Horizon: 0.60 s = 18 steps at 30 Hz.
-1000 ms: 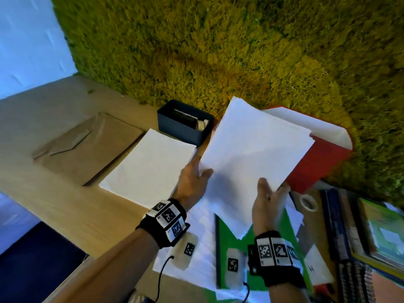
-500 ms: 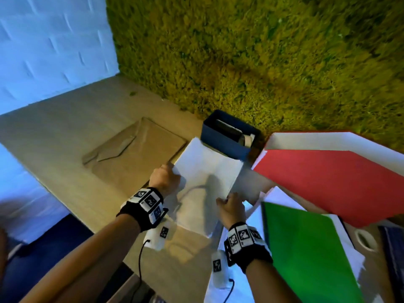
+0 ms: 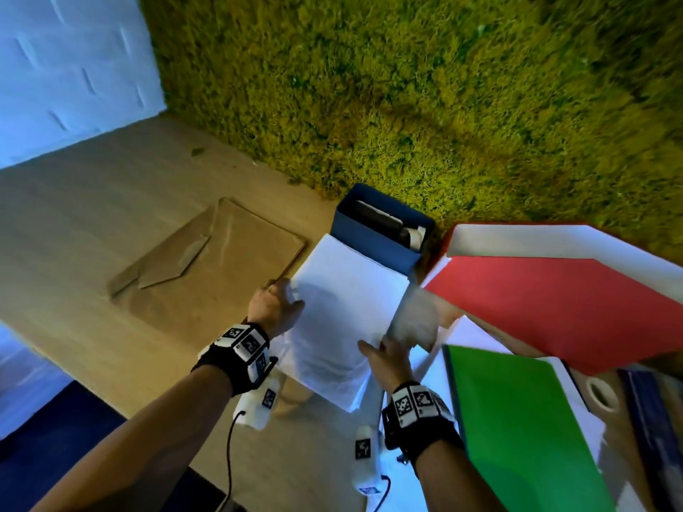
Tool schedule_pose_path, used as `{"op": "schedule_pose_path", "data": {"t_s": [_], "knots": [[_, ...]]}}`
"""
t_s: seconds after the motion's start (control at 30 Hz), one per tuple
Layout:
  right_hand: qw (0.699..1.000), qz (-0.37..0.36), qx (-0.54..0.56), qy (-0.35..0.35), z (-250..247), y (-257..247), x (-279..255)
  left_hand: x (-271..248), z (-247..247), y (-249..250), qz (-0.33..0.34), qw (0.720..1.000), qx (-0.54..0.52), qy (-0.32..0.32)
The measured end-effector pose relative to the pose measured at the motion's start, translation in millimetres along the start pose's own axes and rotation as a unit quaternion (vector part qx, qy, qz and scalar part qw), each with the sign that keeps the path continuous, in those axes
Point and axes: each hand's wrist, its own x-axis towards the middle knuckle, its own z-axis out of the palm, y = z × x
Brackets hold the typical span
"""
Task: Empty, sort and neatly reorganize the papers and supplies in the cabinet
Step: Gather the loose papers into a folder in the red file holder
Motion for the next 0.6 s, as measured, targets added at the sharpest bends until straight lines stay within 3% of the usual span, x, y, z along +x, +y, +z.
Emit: {"op": "schedule_pose_path", "data": {"t_s": [0.17, 0.27, 0.33, 0.4, 0.5, 0.6], "knots": [[0.995, 0.030, 0.089, -0.020, 1, 7, 3, 10, -7, 5, -0.003, 0.999, -0.035, -0.026], [0.996, -0.002, 0.080, -0.034, -11, 5, -6, 8, 4, 19, 0.029, 0.999, -0.032, 0.027], [0.998, -0.023, 0.048, 0.014, -24, 14, -8, -2, 18, 39, 0.082, 0.993, -0.044, 0.067], [0.995, -0.037, 0.025, 0.089, -43, 27, -10, -13, 34, 59, 0.132, 0.988, -0.049, 0.067], [0.986, -0.005, 0.005, 0.168, -87, 56, -15, -29, 62, 86, 0.177, 0.982, -0.064, 0.019], [0.965, 0.060, -0.029, 0.255, -141, 96, -28, -52, 89, 115, 0.181, 0.979, -0.044, -0.077]]}}
